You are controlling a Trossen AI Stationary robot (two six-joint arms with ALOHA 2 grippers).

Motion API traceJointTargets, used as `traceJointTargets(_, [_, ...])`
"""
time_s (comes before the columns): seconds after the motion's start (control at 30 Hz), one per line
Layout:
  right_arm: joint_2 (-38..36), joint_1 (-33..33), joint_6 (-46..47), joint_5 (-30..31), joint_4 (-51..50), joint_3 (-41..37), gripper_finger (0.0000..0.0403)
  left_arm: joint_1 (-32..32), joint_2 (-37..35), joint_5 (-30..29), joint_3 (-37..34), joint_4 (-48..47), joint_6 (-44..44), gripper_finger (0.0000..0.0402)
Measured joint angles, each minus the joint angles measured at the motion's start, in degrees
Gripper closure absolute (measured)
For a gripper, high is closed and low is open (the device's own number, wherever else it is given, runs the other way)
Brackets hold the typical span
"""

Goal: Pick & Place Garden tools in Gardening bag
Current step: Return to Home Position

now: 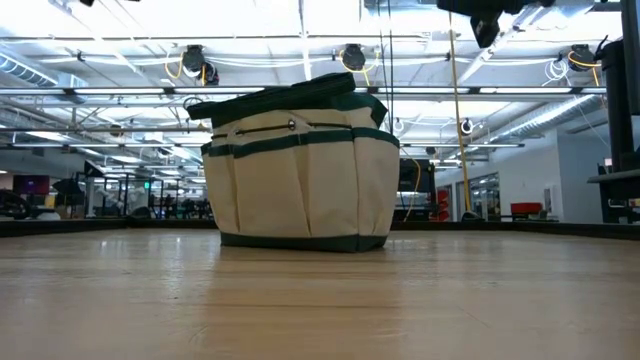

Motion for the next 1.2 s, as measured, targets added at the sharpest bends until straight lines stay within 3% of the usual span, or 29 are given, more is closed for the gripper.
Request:
traceJointTargets(0.47, [-3.6,-4.0,-5.5,0.0,-7.4,0.0,0.0403,0.0,-16.8,0.2,-12.5,4.4,-0.3,0.0389])
traceJointTargets(0.57, [-4.1,-5.0,-5.9,0.0,-9.0,0.0,0.0403,0.0,-19.8,3.0,-16.0,5.7,2.7,0.0396])
traceJointTargets(0.7, [-4.5,-5.6,-5.8,-0.1,-9.8,0.0,0.0403,0.0,-22.7,8.1,-21.0,13.1,3.5,0.0395])
traceJointTargets(0.93, [-4.7,-5.6,-7.3,-0.2,-9.1,-0.4,0.0403,0.0,-25.2,8.2,-29.2,22.7,6.1,0.0398])
traceJointTargets(1.03, [-6.0,-5.6,-7.3,-0.5,-5.8,-3.1,0.0403,0.0,-25.7,8.2,-33.4,29.1,8.2,0.0394])
traceJointTargets(1.2, [-10.0,-5.6,-7.3,-6.2,1.5,-10.1,0.0403,0.0,-25.9,8.3,-38.6,36.9,11.4,0.0390])
